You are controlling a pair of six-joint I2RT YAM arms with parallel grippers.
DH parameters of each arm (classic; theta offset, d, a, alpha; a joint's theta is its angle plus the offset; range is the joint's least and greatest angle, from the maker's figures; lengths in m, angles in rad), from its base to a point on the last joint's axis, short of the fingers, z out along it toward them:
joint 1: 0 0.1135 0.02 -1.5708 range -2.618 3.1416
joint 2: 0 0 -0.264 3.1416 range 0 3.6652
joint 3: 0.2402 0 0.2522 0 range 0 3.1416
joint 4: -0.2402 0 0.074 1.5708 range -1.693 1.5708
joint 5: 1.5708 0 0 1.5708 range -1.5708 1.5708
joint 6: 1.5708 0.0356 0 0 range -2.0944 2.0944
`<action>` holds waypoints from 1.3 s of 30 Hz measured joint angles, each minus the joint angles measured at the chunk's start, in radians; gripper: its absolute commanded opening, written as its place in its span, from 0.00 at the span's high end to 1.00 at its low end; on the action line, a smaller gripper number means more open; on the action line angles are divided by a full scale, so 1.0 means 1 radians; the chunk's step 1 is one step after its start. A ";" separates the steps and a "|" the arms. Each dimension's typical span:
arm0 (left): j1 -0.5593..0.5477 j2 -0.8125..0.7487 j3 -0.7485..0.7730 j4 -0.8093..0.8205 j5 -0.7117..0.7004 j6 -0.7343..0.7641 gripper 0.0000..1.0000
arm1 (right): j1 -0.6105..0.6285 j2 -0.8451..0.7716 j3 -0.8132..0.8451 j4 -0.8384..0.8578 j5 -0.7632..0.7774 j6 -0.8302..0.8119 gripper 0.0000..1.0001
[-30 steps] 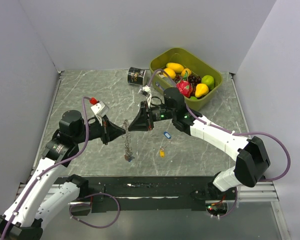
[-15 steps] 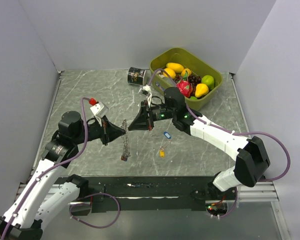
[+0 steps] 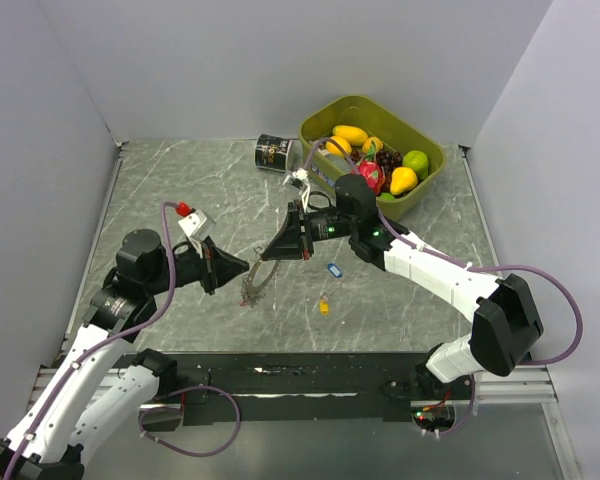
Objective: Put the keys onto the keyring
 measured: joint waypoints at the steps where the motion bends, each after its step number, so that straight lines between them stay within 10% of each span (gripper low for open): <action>1: 0.000 -0.002 0.000 0.001 0.000 0.000 0.96 | 0.000 0.000 0.000 0.002 -0.002 0.003 1.00; 20: 0.000 -0.087 0.001 -0.001 -0.039 0.001 0.39 | -0.005 -0.021 0.000 -0.006 -0.034 -0.010 1.00; 39: 0.000 -0.032 0.022 0.239 0.295 -0.094 0.55 | -0.005 -0.053 0.000 -0.009 -0.089 -0.013 1.00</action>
